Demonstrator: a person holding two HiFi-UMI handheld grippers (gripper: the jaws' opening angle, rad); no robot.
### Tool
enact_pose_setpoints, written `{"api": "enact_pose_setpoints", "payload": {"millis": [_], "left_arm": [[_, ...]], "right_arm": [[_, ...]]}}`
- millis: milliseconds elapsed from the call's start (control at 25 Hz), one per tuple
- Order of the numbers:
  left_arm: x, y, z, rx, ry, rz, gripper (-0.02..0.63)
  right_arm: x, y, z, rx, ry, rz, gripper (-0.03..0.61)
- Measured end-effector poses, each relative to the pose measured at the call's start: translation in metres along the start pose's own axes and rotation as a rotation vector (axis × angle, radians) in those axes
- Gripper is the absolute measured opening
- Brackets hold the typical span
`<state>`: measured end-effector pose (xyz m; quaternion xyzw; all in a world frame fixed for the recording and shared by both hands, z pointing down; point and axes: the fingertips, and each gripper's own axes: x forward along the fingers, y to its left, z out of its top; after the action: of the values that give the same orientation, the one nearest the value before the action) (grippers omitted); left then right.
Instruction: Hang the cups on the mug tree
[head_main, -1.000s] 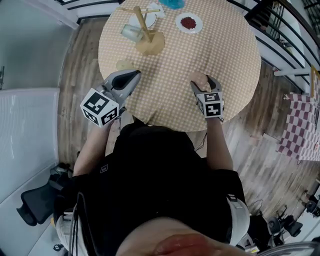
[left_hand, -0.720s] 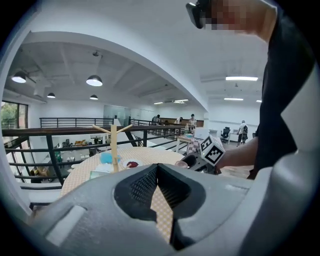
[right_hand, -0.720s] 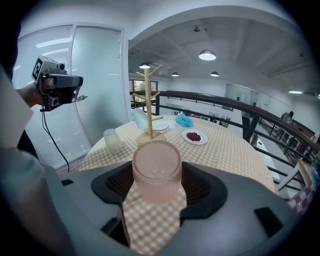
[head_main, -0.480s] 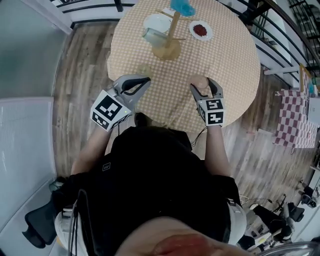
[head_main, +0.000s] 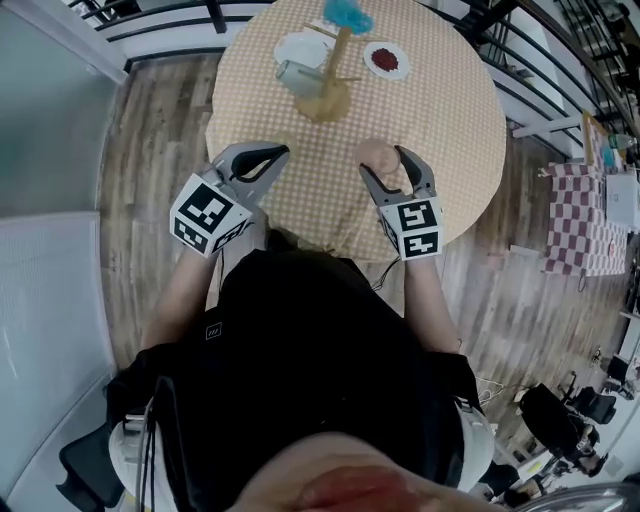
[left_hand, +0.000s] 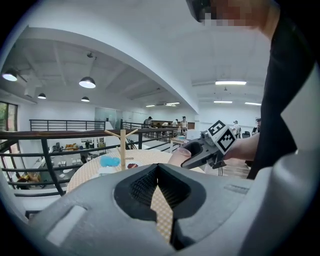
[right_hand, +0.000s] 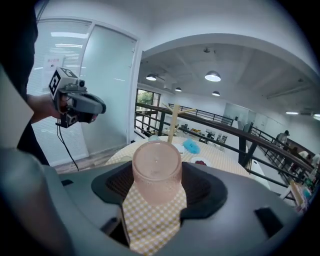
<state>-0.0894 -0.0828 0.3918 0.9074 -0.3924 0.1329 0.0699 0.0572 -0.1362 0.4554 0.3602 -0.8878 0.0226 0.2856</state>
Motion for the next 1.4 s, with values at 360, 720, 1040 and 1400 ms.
{"api": "enact_pose_setpoints", "payload": {"millis": [360, 720, 1040, 1400], "left_arm": [[-0.025, 0.058, 0.003, 0.013, -0.015, -0.013, 0.006], [-0.042, 0.12, 0.004, 0.099, -0.003, -0.222, 0.006], [-0.059, 0.136, 0.009, 0.055, -0.054, -0.222, 0.006], [-0.069, 0.151, -0.005, 0.018, -0.048, -0.174, 0.006]], "right_arm": [[0.017, 0.018, 0.05, 0.039, -0.06, -0.034, 0.305], [0.035, 0.015, 0.106, 0.112, -0.043, -0.25, 0.305], [0.053, 0.018, 0.126, 0.109, -0.057, -0.272, 0.305], [0.098, 0.01, 0.11, 0.153, -0.037, -0.256, 0.305]]}}
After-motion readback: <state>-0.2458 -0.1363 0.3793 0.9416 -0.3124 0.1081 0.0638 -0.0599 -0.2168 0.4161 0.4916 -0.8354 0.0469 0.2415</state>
